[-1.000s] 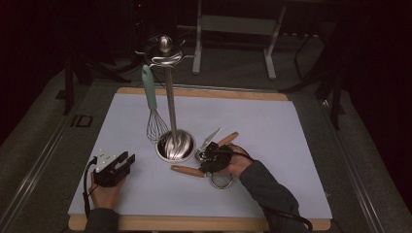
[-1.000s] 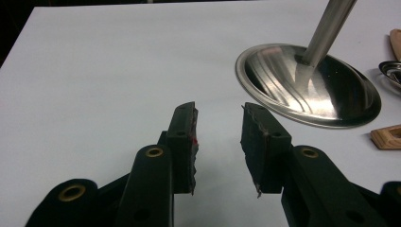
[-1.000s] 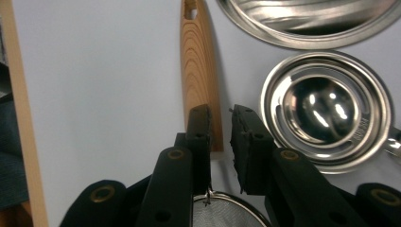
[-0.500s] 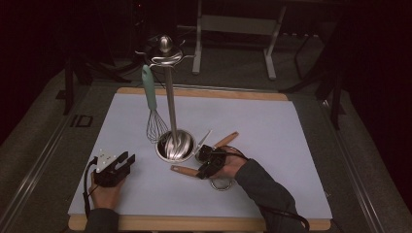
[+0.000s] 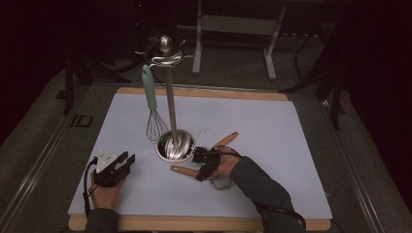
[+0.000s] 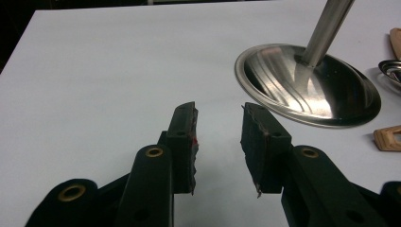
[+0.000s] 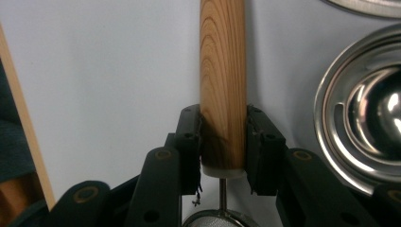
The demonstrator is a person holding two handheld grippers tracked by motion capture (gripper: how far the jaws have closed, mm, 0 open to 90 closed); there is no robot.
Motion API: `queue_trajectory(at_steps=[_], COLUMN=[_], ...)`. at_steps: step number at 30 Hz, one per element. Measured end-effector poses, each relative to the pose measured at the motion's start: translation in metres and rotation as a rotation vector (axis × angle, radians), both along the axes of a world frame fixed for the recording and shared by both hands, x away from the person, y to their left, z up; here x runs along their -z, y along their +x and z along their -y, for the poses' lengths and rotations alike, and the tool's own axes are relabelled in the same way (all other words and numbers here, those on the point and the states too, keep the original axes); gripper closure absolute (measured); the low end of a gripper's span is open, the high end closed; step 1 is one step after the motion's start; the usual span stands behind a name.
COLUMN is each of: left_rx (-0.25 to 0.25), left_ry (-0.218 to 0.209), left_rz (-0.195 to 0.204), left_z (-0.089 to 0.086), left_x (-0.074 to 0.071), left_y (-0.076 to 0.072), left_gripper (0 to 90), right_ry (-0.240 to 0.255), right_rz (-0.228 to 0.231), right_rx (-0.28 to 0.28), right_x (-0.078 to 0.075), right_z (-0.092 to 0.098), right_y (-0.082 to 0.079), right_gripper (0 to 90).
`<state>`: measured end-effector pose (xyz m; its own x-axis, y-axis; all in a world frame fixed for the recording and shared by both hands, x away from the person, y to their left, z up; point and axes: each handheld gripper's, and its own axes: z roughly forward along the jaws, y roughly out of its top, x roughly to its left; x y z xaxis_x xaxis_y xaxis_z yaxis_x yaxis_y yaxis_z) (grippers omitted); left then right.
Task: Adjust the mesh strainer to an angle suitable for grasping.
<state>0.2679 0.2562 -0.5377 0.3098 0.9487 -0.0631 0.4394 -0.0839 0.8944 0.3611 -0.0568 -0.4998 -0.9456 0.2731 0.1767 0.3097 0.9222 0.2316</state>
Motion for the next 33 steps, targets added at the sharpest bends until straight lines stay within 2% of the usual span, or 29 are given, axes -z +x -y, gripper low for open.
queue_trajectory(at_steps=[4, 11, 20, 27, 28, 33], left_rx=[-0.001, -0.002, -0.003, -0.003, -0.003, -0.002], left_ry=[-0.003, -0.002, 0.000, 0.002, 0.005, 0.013], left_rz=[0.001, 0.006, 0.012, 0.014, 0.015, 0.018], left_z=[0.000, 0.000, 0.000, 0.000, 0.000, 0.002], left_x=[0.000, 0.000, 0.000, 0.000, 0.000, 0.000], left_y=[0.000, -0.001, -0.001, -0.002, -0.002, -0.002], left_gripper=[65.8, 65.8, 65.6, 65.3, 65.3, 65.2], right_ry=[-0.008, 0.014, 0.083, 0.104, 0.126, 0.156], right_rz=[0.026, 0.037, 0.067, 0.083, 0.093, 0.107], right_rx=[-0.030, -0.024, -0.011, -0.003, -0.003, 0.014], right_x=[-0.002, -0.008, -0.022, -0.028, -0.033, -0.040], right_z=[-0.001, 0.003, 0.011, 0.014, 0.016, 0.022], right_y=[-0.004, -0.008, -0.010, -0.010, -0.011, -0.012], right_gripper=[70.8, 70.8, 70.8, 70.8, 70.8, 70.8])
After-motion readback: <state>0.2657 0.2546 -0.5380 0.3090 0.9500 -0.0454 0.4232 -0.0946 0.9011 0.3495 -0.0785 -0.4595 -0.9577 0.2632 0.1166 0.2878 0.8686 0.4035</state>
